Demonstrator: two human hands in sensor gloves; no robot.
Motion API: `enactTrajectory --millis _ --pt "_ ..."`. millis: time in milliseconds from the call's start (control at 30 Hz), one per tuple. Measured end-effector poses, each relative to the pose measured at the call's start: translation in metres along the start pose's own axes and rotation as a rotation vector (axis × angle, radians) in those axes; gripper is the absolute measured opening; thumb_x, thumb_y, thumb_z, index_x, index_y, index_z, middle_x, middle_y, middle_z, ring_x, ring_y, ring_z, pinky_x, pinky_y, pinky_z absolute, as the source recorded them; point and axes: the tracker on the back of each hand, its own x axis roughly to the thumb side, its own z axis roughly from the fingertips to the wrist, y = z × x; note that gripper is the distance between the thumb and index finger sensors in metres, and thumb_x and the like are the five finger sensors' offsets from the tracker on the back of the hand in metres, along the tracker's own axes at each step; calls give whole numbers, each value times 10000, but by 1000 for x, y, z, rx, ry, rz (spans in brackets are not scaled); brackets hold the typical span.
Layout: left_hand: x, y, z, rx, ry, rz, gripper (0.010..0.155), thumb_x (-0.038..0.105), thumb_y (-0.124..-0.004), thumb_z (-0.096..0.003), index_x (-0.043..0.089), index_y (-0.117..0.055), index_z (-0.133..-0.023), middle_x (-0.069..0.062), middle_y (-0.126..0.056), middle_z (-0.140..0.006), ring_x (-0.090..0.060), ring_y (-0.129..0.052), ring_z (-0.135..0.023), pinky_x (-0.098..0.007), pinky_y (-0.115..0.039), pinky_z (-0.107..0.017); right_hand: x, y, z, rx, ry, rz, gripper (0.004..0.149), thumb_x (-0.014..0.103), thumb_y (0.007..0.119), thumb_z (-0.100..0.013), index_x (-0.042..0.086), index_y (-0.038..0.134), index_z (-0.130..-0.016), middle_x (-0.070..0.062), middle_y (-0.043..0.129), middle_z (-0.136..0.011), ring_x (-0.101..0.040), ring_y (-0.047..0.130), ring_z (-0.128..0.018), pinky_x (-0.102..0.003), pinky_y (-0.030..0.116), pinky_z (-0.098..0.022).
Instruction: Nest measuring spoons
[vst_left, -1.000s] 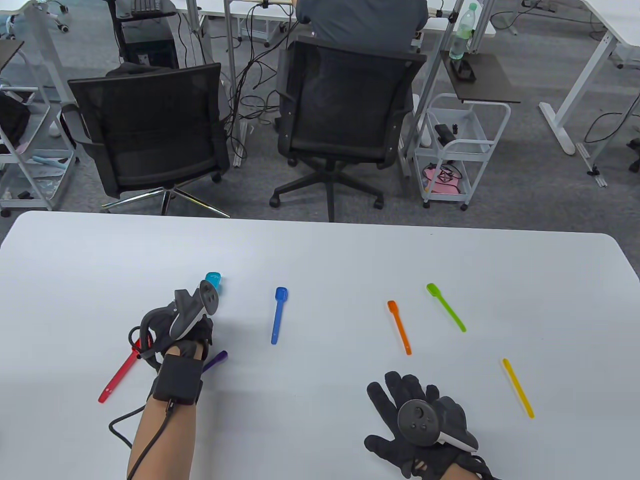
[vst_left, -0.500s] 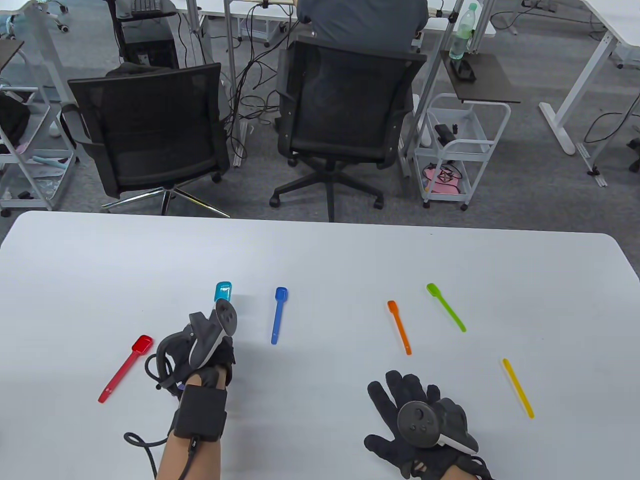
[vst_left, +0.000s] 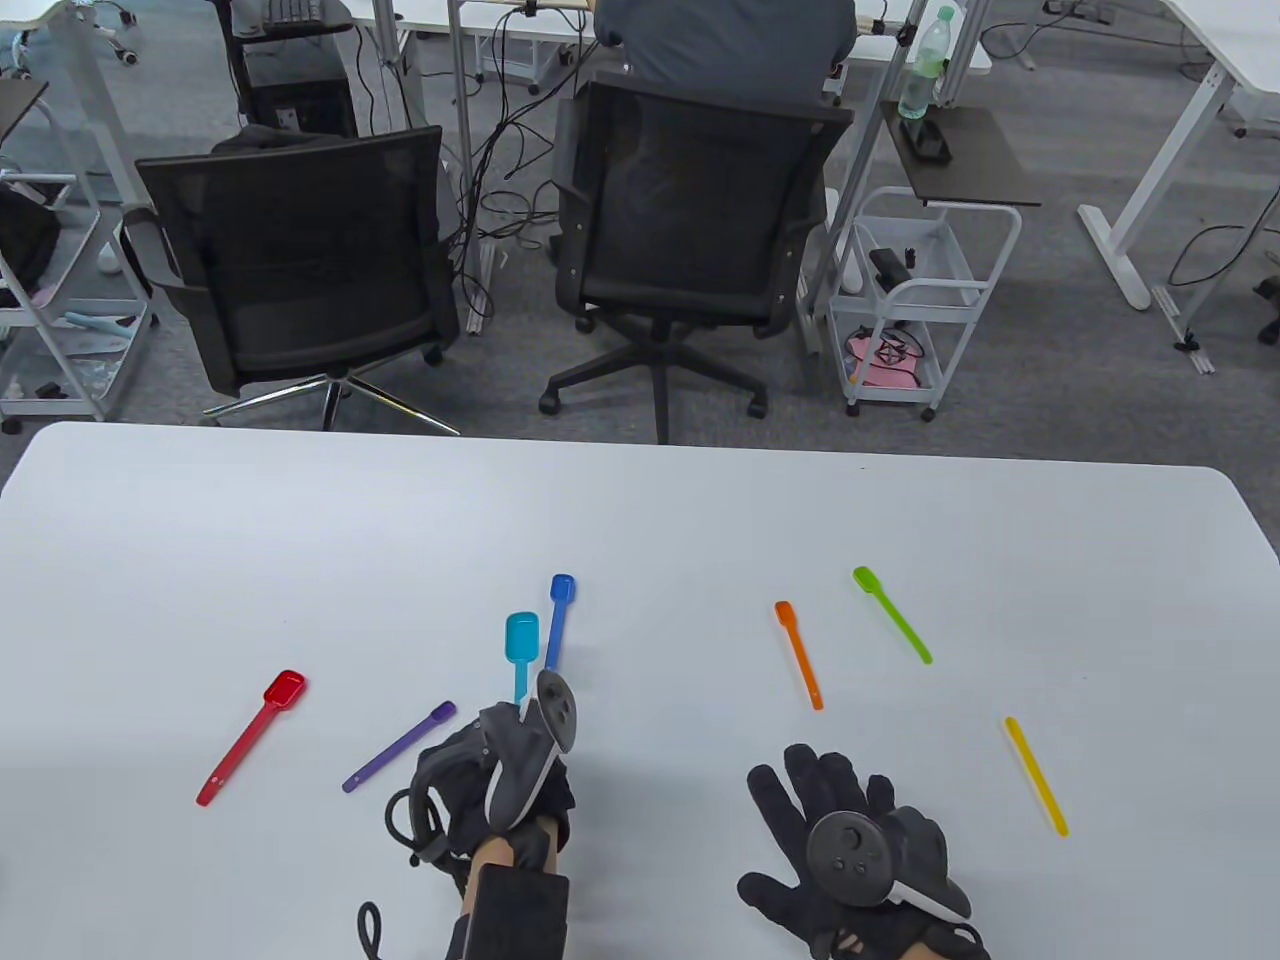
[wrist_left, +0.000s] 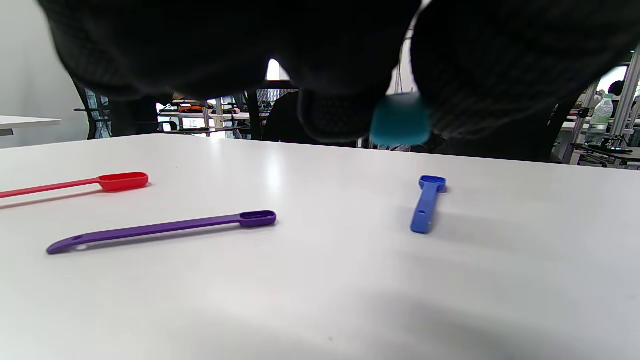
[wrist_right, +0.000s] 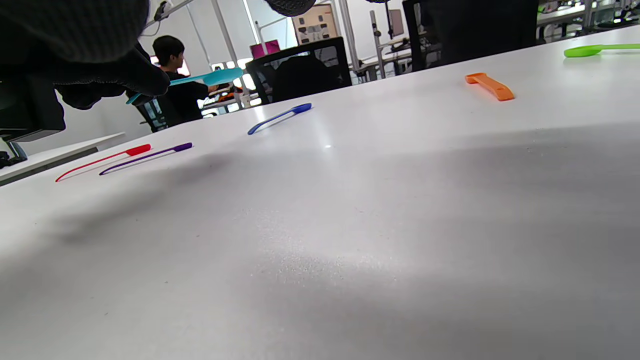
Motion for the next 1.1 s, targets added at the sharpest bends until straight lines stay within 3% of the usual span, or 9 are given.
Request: enactTrajectory --millis 367,600,1100 --pt "44 -29 37 -16 -22 20 591 556 -952 -440 58 -985 -756 124 -971 -339 -140 -1018 -242 -622 -793 -586 -1 -1 1 -10 9 -3 946 733 684 -376 222 358 -1102 -244 257 -1152 -621 341 -1002 -849 280 -576" --pt "53 -50 38 -11 -22 -3 590 562 -951 -437 63 -987 -749 135 -981 -341 -129 -1033 -240 -612 -802 -587 -3 -1 2 -13 13 -8 944 731 686 -376 221 361 -1101 -248 261 -1151 -622 345 -1001 -851 280 -574" --pt "63 -72 37 -12 -41 -40 589 567 -943 -444 69 -979 -758 140 -979 -350 -125 -1033 -248 -607 -800 -593 -5 -2 1 -9 20 -10 944 729 687 -377 218 363 -1102 -248 264 -1152 -622 353 -1000 -852 282 -574"
